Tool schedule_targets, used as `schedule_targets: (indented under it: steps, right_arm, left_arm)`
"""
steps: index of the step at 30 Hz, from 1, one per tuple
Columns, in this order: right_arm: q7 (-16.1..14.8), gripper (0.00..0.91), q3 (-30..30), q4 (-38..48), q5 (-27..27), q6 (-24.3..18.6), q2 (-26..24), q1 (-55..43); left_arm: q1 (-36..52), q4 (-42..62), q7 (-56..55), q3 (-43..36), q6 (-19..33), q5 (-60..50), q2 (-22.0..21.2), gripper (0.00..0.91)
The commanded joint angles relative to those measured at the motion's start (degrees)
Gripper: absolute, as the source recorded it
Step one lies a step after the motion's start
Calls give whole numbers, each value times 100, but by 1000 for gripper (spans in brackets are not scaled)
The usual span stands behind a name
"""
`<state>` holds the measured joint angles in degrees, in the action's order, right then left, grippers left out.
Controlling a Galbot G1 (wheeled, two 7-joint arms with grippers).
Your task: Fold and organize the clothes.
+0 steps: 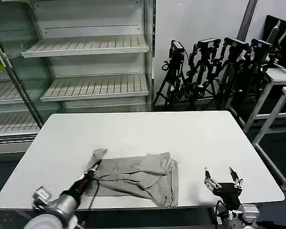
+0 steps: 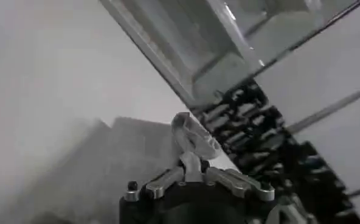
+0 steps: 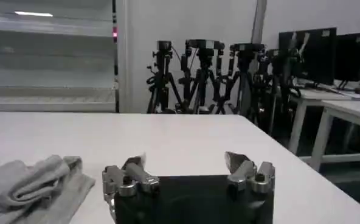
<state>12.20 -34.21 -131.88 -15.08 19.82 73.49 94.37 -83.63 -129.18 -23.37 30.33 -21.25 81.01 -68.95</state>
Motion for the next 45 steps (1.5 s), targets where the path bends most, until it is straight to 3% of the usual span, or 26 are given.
schedule_targets:
  steps: [1, 18, 19, 20, 21, 22, 32, 36, 42, 45]
  right_arm:
    - [-2, 907, -10, 32, -7, -5, 0, -4]
    - [-5, 907, 16, 103, -40, -17, 12, -92]
    - [-5, 907, 24, 110, -39, -12, 11, -101]
    - [-3, 907, 29, 115, -40, -10, 10, -111]
    - [-3, 907, 36, 118, -40, -6, 6, -119]
    - [-4, 907, 37, 119, -40, -6, 4, -124]
    - [32, 907, 60, 187, -60, 25, -59, -231]
    - [27, 907, 93, 178, -61, 34, -99, -244]
    - [21, 907, 177, 254, -104, 55, -200, -369]
    - [21, 907, 260, 299, -108, 74, -216, -447]
  left_arm:
    - [610, 67, -15, -1487, -77, 57, -774, 60]
    - [1347, 1384, -162, -2283, 146, -795, -1261, 60]
    - [1371, 1420, -162, -2299, 161, -841, -1271, 91]
    - [1386, 1463, -161, -2319, 172, -906, -1280, 524]
    - [1402, 1489, -164, -2330, 166, -948, -1287, 836]
    - [1410, 1520, -169, -2332, 147, -952, -1290, 907]
    - [1397, 782, -62, -2110, 13, -668, -1119, 907]
    - [1212, 476, -36, -1669, -66, -595, -898, 907]
    - [732, 310, 189, -609, -485, -1191, -158, 907]
    - [457, 293, 213, 77, -1004, -749, 330, 907]
